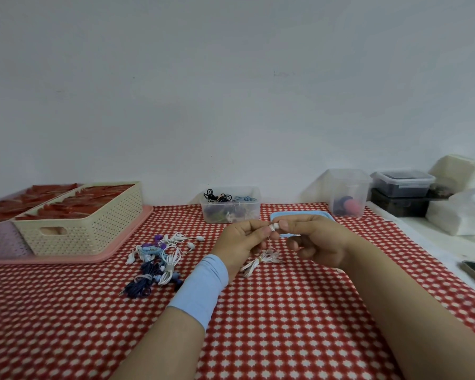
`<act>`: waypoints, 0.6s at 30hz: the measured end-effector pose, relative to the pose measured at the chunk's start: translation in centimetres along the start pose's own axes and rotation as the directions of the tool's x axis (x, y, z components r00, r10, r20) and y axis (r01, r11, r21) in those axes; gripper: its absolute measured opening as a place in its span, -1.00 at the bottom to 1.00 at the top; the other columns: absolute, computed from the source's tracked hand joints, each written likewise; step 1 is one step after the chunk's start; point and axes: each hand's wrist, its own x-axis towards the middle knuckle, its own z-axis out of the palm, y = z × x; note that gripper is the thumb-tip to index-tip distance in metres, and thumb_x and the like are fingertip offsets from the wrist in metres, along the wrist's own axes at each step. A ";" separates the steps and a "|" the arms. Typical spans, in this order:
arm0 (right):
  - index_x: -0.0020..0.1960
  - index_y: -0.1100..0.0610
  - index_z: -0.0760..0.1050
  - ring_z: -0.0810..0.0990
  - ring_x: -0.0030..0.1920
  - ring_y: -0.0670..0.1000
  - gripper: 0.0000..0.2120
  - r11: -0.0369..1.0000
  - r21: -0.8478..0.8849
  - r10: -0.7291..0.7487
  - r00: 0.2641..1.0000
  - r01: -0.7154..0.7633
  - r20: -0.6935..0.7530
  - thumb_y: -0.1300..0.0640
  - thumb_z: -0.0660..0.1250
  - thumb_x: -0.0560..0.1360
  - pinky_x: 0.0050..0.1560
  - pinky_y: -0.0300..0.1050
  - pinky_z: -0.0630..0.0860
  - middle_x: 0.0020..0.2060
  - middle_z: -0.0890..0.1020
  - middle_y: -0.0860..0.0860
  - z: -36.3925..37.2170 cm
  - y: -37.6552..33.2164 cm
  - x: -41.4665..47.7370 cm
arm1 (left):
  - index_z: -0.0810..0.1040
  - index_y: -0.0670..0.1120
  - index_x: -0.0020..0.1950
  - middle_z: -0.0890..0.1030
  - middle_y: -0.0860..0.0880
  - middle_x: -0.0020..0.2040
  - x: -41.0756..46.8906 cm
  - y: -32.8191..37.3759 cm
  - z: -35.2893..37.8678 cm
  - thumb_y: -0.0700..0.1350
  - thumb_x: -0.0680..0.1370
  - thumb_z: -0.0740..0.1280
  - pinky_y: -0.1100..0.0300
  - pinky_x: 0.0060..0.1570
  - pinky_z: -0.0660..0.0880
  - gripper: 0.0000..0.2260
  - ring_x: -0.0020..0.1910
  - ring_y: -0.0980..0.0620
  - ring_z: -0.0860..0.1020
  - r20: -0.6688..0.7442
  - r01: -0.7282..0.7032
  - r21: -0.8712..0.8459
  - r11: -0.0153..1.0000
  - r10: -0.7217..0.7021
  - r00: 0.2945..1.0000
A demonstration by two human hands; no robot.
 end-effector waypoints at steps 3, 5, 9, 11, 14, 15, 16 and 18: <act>0.02 0.17 0.67 0.42 -0.39 -0.09 -0.85 1.000 0.014 0.016 1.000 -0.016 0.009 0.16 0.33 0.56 -0.55 -0.33 0.15 -0.18 0.67 0.03 0.1 -0.1 -0.1 | 0.68 -0.07 0.02 0.69 0.01 -0.19 0.0 0.0 -0.1 -0.19 0.59 0.34 0.18 -0.12 0.48 -0.87 -0.25 0.08 0.48 0.001 0.011 -0.016 1.000 -0.011 1.000; 0.03 0.18 0.67 0.43 -0.39 -0.08 -0.82 1.000 0.000 0.023 1.000 -0.023 0.018 0.13 0.37 0.51 -0.54 -0.33 0.14 -0.16 0.68 0.04 0.1 -0.1 0.0 | 0.69 -0.06 -0.01 0.69 0.02 -0.21 0.0 0.0 -0.1 -0.19 0.59 0.34 0.17 -0.11 0.48 -0.88 -0.25 0.08 0.48 0.003 0.012 -0.015 1.000 -0.012 1.000; 0.11 0.20 0.66 0.45 -0.38 -0.08 -0.70 0.998 -0.046 0.035 0.999 -0.035 0.000 0.11 0.42 0.42 -0.52 -0.32 0.15 -0.12 0.69 0.06 0.0 0.1 0.2 | 0.70 -0.05 -0.04 0.70 0.00 -0.20 -0.1 0.0 -0.3 -0.18 0.57 0.37 0.18 -0.10 0.49 -0.89 -0.22 0.05 0.49 0.010 0.006 0.012 1.000 -0.006 1.000; 0.11 0.20 0.67 0.46 -0.38 -0.08 -0.73 0.997 -0.062 0.041 0.999 -0.041 -0.003 0.13 0.42 0.45 -0.53 -0.32 0.16 -0.10 0.68 0.07 -0.1 0.2 0.3 | 0.71 -0.06 -0.03 0.70 -0.02 -0.18 -0.1 0.0 -0.4 -0.17 0.56 0.38 0.19 -0.09 0.51 -0.90 -0.22 0.06 0.51 0.011 0.004 0.026 1.000 -0.004 1.000; 0.07 0.16 0.69 0.47 -0.38 -0.09 -0.82 0.995 -0.091 0.045 0.999 -0.045 -0.001 0.16 0.41 0.51 -0.55 -0.32 0.19 -0.09 0.68 0.08 -0.1 0.3 0.4 | 0.70 -0.09 -0.01 0.71 -0.05 -0.17 0.0 0.0 -0.4 -0.18 0.55 0.39 0.22 -0.09 0.53 -0.90 -0.22 0.08 0.55 0.010 0.003 0.051 0.999 -0.003 1.000; 0.06 0.15 0.70 0.47 -0.39 -0.09 -0.85 0.995 -0.092 0.047 0.999 -0.047 -0.003 0.16 0.40 0.53 -0.55 -0.32 0.19 -0.10 0.69 0.07 -0.1 0.3 0.4 | 0.70 -0.09 -0.01 0.72 -0.06 -0.16 0.0 -0.1 -0.4 -0.18 0.55 0.39 0.21 -0.08 0.54 -0.91 -0.21 0.08 0.56 0.009 0.001 0.054 0.999 -0.001 1.000; 0.06 0.14 0.70 0.48 -0.39 -0.10 -0.85 0.995 -0.089 0.052 0.999 -0.052 -0.009 0.17 0.39 0.54 -0.55 -0.32 0.19 -0.11 0.69 0.06 -0.1 0.3 0.4 | 0.70 -0.08 -0.02 0.72 -0.07 -0.16 0.0 -0.1 -0.4 -0.18 0.55 0.40 0.21 -0.07 0.55 -0.91 -0.20 0.06 0.57 0.009 -0.002 0.062 0.998 0.001 1.000; 0.09 0.15 0.68 0.51 -0.39 -0.10 -0.82 0.994 -0.083 0.067 0.997 -0.069 -0.028 0.16 0.42 0.51 -0.54 -0.32 0.21 -0.12 0.70 0.06 0.1 0.2 0.4 | 0.70 -0.06 -0.05 0.73 -0.05 -0.16 0.0 -0.1 -0.6 -0.19 0.55 0.40 0.23 -0.09 0.55 -0.91 -0.18 0.06 0.59 0.012 -0.013 0.097 0.995 0.012 1.000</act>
